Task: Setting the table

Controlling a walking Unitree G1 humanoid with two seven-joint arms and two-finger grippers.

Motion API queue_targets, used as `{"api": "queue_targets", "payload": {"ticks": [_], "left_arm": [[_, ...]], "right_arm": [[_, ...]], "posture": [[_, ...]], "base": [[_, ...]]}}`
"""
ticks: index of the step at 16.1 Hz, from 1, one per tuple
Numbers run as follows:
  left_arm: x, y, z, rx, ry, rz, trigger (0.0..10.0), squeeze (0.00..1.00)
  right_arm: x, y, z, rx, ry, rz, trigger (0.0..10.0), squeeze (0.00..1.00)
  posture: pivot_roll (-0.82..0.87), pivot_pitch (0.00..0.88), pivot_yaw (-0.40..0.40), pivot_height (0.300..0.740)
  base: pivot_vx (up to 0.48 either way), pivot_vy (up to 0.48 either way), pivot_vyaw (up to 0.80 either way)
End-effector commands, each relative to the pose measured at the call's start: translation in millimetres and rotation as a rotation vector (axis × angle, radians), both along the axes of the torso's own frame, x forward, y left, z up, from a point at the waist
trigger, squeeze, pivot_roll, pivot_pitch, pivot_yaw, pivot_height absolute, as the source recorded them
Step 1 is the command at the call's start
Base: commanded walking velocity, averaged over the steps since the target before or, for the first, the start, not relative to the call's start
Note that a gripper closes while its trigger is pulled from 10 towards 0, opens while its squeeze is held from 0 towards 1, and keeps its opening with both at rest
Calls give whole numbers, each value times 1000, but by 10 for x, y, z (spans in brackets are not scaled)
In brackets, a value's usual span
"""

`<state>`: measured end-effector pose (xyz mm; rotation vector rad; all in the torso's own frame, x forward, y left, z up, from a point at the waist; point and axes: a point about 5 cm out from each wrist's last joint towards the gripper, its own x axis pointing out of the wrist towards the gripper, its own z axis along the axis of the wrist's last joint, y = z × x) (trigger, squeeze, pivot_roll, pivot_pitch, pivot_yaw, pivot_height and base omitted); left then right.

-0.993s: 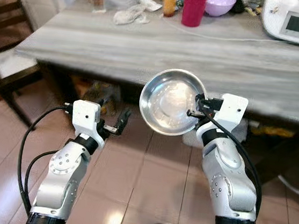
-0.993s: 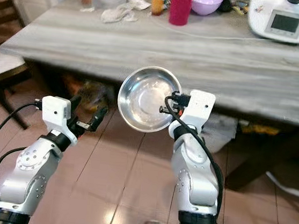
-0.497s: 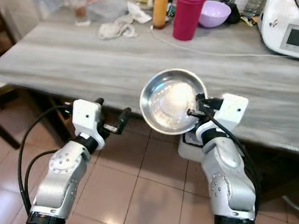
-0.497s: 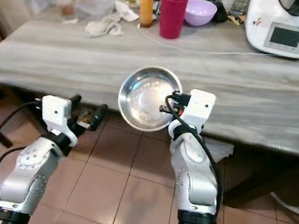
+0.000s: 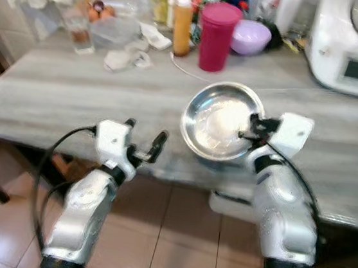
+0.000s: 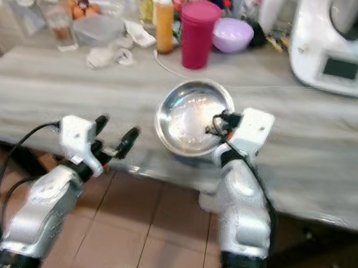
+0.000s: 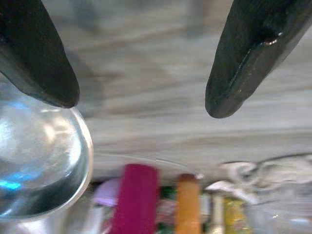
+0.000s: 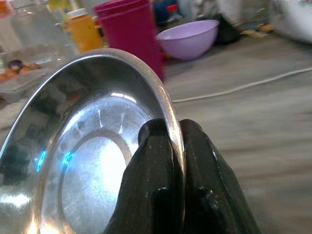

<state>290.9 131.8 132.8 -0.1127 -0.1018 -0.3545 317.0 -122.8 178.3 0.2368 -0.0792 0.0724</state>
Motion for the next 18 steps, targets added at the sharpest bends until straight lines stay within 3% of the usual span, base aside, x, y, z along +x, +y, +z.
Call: {"api": "queue_targets", "payload": {"ticks": [1,3,9,18], "left_arm": [[-8,-43,21,-6,-7,-17,10000,0],[-35,-70,40,-23,-19,-41,10000,0],[-144,-67,-5,57,-32,-132,10000,0],[-276,-114,-89,118,-21,-260,10000,0]], "right_arm": [[16,-55,40,-7,-14,-27,10000,0],[22,-69,21,-5,-5,-35,10000,0],[51,-178,-13,-53,21,-118,10000,0],[94,-259,-184,59,167,-161,10000,0]], "posture": [[-194,152,38,740],[-193,151,39,740],[-189,149,40,740],[-191,147,32,740]], "base": [[420,0,0],[0,0,0],[0,0,0],[0,0,0]]}}
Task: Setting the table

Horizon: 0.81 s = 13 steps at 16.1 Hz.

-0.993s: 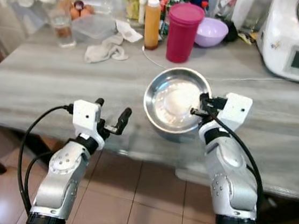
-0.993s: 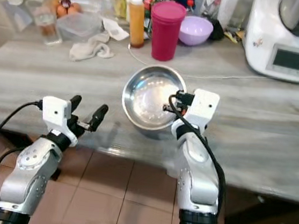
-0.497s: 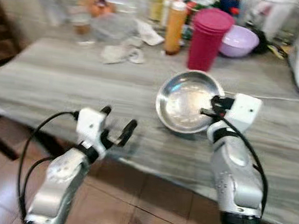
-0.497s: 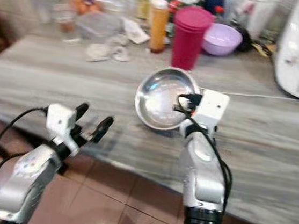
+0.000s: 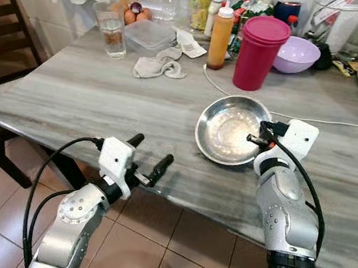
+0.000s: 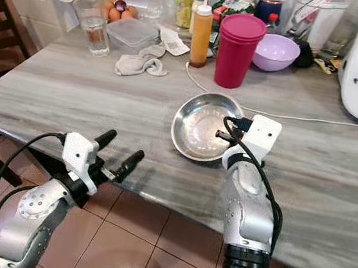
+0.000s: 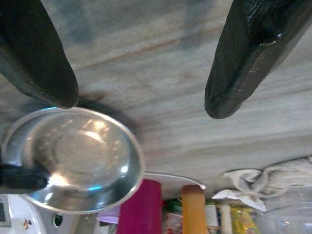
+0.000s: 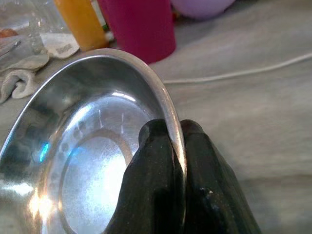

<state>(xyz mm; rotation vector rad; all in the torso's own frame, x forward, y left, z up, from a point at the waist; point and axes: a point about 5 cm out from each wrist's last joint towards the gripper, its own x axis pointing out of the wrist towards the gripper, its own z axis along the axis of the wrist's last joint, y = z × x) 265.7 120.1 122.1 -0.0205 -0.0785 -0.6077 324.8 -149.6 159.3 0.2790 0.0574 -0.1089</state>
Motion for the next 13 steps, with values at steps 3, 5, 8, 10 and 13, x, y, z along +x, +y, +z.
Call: {"api": "queue_targets", "payload": {"ticks": [3,5,8,10,13], "left_arm": [[-59,-50,28,0,-15,-62,10000,0],[-61,-47,24,3,-12,-62,10000,0],[-64,-44,22,5,-11,-69,10000,0],[-59,-39,25,6,-11,-71,10000,0],[-43,-47,39,4,-15,-72,10000,0]], "right_arm": [[-25,79,-57,59,48,26,10000,0],[-81,92,-70,63,58,20,10000,0],[-174,104,-24,80,63,1,10000,0],[-267,131,29,96,81,-6,10000,0],[-395,118,35,92,113,2,10000,0]], "posture": [[-192,148,32,740],[-194,150,30,740],[-195,153,31,740],[-197,155,33,740],[-202,156,35,740]], "base": [[0,0,0],[0,0,0],[0,0,0],[0,0,0],[0,0,0]]}}
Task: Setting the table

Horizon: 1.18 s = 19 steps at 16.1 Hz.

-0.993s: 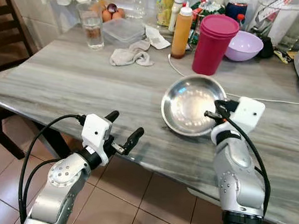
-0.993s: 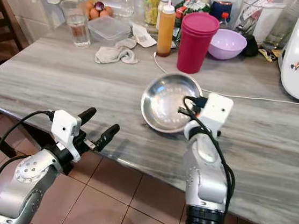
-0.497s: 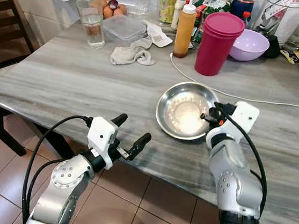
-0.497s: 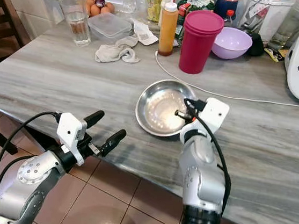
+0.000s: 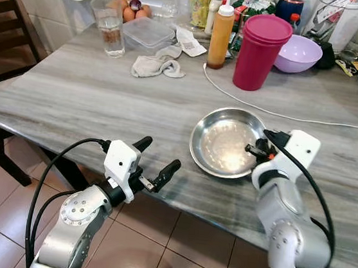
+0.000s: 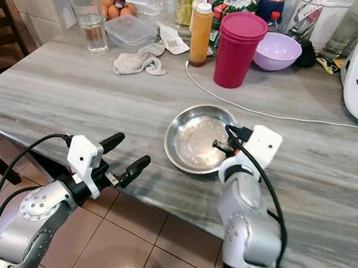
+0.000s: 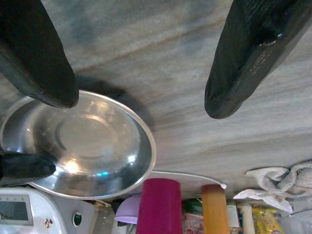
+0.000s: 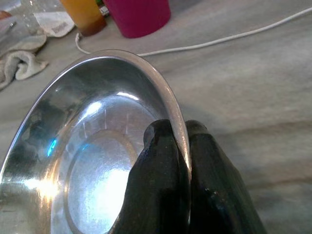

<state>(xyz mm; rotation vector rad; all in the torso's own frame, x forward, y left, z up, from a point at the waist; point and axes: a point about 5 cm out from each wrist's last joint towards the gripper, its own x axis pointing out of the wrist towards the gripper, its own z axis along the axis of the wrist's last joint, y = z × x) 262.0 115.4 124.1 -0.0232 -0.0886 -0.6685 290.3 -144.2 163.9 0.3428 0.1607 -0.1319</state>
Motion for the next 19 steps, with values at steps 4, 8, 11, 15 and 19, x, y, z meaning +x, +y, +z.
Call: {"api": "queue_targets", "payload": {"ticks": [4,8,11,15,19], "left_arm": [[-15,-43,18,-1,-4,-30,10000,0],[-5,-34,24,2,-3,-30,10000,0],[-12,-38,22,2,-2,-33,10000,0],[9,-33,42,3,-8,-32,10000,0],[25,-11,48,0,-15,-15,10000,0]], "right_arm": [[-38,23,-92,19,59,28,10000,890],[5,30,-185,36,99,52,10000,1000],[11,43,-203,37,93,68,10000,1000],[113,7,-181,61,68,58,10000,1000],[144,-4,47,-98,-83,87,10000,1000]], "posture": [[-202,153,41,740],[-198,153,43,740],[-197,154,43,740],[-194,150,46,740],[-193,141,41,740]], "base": [[0,0,0],[0,0,0],[0,0,0],[0,0,0],[0,0,0]]}}
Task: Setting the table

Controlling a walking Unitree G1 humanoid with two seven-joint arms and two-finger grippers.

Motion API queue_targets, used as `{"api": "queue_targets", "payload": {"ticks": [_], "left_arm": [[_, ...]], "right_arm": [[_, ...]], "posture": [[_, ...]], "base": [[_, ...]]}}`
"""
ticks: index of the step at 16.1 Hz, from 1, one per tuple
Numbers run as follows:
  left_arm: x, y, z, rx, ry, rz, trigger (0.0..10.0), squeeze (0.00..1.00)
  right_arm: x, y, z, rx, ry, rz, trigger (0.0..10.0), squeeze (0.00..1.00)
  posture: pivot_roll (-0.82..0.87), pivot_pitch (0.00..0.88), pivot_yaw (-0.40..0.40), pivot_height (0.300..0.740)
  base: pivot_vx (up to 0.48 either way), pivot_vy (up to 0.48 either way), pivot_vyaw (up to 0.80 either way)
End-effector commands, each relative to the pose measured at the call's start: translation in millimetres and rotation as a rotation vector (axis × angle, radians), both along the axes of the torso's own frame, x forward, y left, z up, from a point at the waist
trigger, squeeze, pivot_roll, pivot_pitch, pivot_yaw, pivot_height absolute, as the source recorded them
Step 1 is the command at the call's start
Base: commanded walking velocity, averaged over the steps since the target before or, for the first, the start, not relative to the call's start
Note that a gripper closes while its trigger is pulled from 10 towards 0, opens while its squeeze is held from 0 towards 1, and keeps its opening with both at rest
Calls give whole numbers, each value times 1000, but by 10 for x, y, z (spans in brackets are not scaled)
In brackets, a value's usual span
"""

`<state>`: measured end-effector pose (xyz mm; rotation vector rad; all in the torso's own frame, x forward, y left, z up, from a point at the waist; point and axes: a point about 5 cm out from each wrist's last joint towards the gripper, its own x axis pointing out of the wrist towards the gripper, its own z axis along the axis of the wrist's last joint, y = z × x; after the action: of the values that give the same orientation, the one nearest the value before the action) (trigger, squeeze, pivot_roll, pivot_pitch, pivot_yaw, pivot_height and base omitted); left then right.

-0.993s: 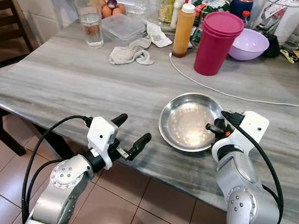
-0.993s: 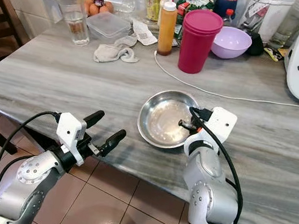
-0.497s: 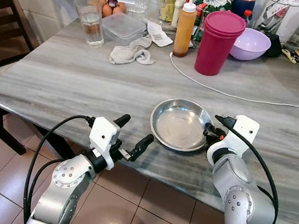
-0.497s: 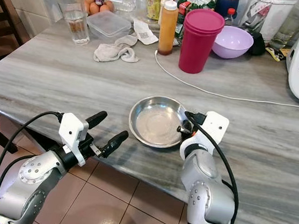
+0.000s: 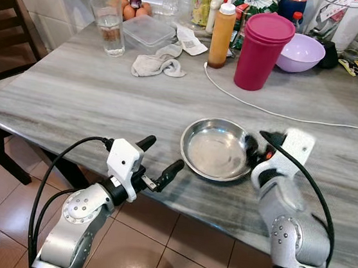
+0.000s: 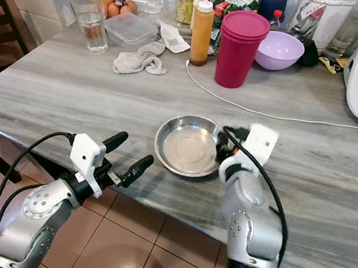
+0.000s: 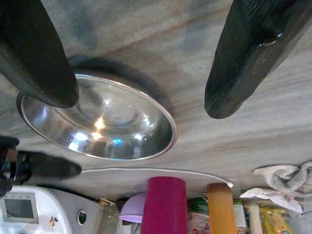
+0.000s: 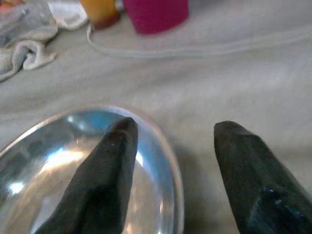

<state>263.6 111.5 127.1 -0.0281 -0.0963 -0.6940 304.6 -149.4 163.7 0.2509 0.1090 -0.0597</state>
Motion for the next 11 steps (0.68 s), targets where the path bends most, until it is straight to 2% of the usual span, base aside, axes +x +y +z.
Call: {"api": "queue_targets", "payload": {"ticks": [1,3,4,5,6,7,8,11], "left_arm": [[11,28,21,3,-10,12,10000,0],[20,25,27,-2,-12,15,10000,0],[26,32,30,-6,-13,27,10000,0],[31,38,33,-8,-14,35,10000,0],[53,64,41,-9,-21,76,10000,0],[91,109,51,-8,-32,140,10000,0],[139,179,57,-45,-17,220,10000,0],[136,193,46,-58,-8,244,10000,0]], "right_arm": [[5,51,101,-15,-59,18,10000,1000],[11,30,223,-158,-150,5,10000,1000],[8,26,254,-194,-175,-3,10000,1000],[6,29,264,-185,-185,-4,10000,1000],[-1,-23,300,-311,-197,-66,10000,1000],[-5,-56,323,-364,-211,-94,10000,1000],[-13,-75,328,-370,-226,-87,10000,1000],[-23,-114,318,-370,-236,-96,10000,1000]], "posture": [[-193,141,41,740],[-193,136,37,740],[-193,136,37,740],[-193,136,37,740],[-191,133,37,740],[-190,133,34,740],[-188,136,31,740],[-190,136,25,740]], "base": [[0,0,0],[0,0,0],[0,0,0],[0,0,0],[0,0,0],[0,0,0],[0,0,0],[0,0,0]]}}
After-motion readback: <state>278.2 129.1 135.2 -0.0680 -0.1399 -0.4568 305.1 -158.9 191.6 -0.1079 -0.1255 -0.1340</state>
